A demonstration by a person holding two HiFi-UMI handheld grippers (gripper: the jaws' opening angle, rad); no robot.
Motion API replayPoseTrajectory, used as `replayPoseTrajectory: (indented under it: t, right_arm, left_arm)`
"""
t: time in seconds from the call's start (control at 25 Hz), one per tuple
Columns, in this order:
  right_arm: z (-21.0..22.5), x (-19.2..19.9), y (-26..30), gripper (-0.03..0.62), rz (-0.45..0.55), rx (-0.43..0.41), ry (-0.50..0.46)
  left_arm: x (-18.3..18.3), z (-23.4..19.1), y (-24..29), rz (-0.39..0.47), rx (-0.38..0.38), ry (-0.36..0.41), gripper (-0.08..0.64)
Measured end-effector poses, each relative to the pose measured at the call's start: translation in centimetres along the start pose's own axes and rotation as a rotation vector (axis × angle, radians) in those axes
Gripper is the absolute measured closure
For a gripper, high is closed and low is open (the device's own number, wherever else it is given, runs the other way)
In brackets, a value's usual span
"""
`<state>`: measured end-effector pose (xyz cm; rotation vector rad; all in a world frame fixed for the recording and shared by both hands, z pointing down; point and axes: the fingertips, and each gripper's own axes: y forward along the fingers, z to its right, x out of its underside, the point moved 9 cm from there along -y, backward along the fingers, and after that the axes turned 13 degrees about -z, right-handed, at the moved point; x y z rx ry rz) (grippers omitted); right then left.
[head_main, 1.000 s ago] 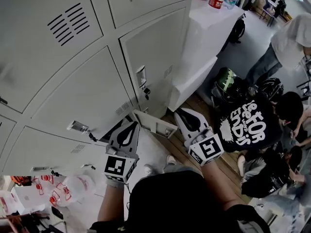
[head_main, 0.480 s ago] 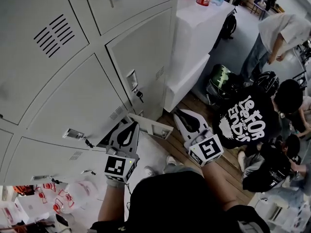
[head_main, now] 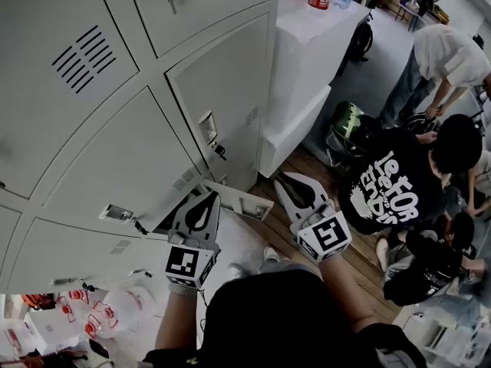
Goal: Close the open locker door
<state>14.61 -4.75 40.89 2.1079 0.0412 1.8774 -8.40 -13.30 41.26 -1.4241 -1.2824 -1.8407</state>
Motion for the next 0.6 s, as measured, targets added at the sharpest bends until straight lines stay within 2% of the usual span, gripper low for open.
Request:
replayPoseTrajectory:
  t: [0.24,0.36,0.6]
  right_arm:
    - [-0.3,0.04,0.34,0.541,0.0,-0.009,-0.003]
    - [-0.43,-0.07,0.47,0.541,0.001,-0.012,-0.007]
    - [-0.65,-0.15,0.66,0.541,0.001,-0.015,-0.009]
  left_arm:
    - [0.22,-0.29,-0.3,0.004,-0.009,-0.004,0.537]
    - [0.65,-0.47,-0.54,-0.021,-0.009,-0.013,0.538]
    - [0.36,-0.75,-0.78,0.005,-0.018,-0.017,0.537]
